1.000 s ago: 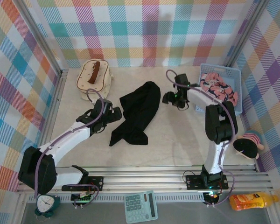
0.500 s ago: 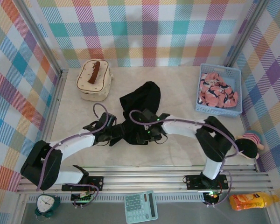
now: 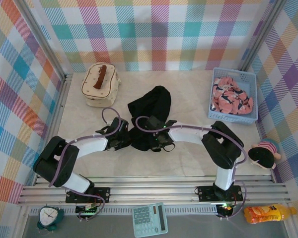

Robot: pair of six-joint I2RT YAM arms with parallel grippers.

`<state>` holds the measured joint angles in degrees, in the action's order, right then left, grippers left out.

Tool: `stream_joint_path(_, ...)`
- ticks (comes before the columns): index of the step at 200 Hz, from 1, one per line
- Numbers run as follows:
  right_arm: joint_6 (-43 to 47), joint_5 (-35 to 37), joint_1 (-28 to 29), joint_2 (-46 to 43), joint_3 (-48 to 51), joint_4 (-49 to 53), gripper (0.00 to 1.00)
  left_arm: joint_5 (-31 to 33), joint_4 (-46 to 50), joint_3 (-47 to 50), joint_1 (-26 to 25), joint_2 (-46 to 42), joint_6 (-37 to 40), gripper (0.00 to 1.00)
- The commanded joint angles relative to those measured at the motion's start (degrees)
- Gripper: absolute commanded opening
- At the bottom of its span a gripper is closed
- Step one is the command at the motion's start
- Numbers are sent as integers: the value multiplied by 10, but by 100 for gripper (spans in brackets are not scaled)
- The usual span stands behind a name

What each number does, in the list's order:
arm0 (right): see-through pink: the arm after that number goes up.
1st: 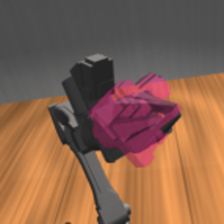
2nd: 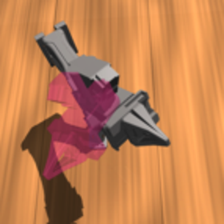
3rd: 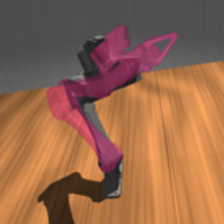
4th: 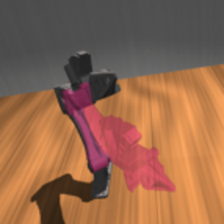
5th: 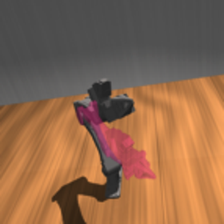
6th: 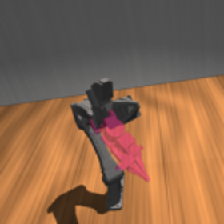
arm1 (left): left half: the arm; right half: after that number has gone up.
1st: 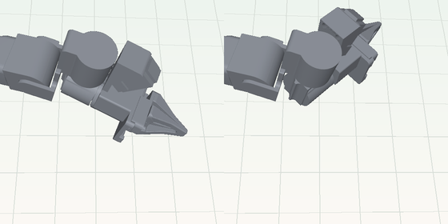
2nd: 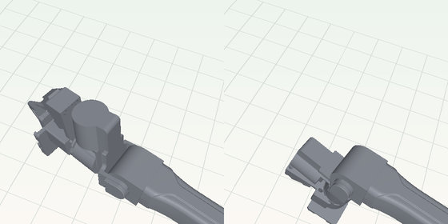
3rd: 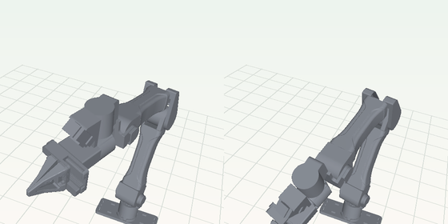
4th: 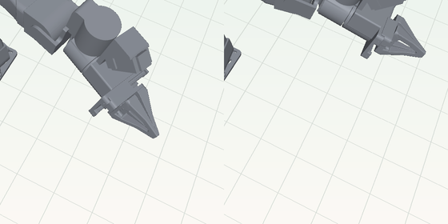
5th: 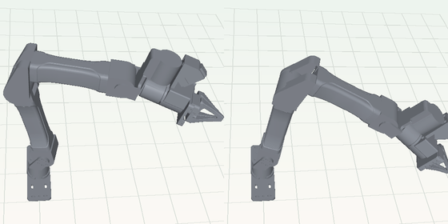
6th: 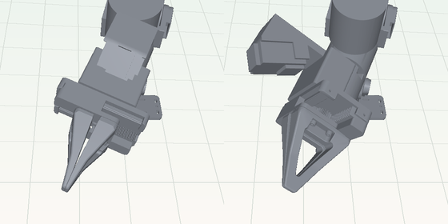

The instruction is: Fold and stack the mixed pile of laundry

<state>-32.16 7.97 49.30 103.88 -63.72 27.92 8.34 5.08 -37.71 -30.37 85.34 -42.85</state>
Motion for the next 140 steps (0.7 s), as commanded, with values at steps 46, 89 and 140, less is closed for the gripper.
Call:
stream_joint_path(46, 125, 89, -254, -227, -14, 71, 0, 252, 160, -164, 45, -153, 165, 0)
stream_joint_path(89, 220, 25, -326, -271, -185, 52, 0, 189, 114, -307, 117, -178, 253, 0)
stream_joint_path(140, 273, 5, -330, -275, -357, 72, 0, 151, 143, -517, 133, -158, 318, 0)
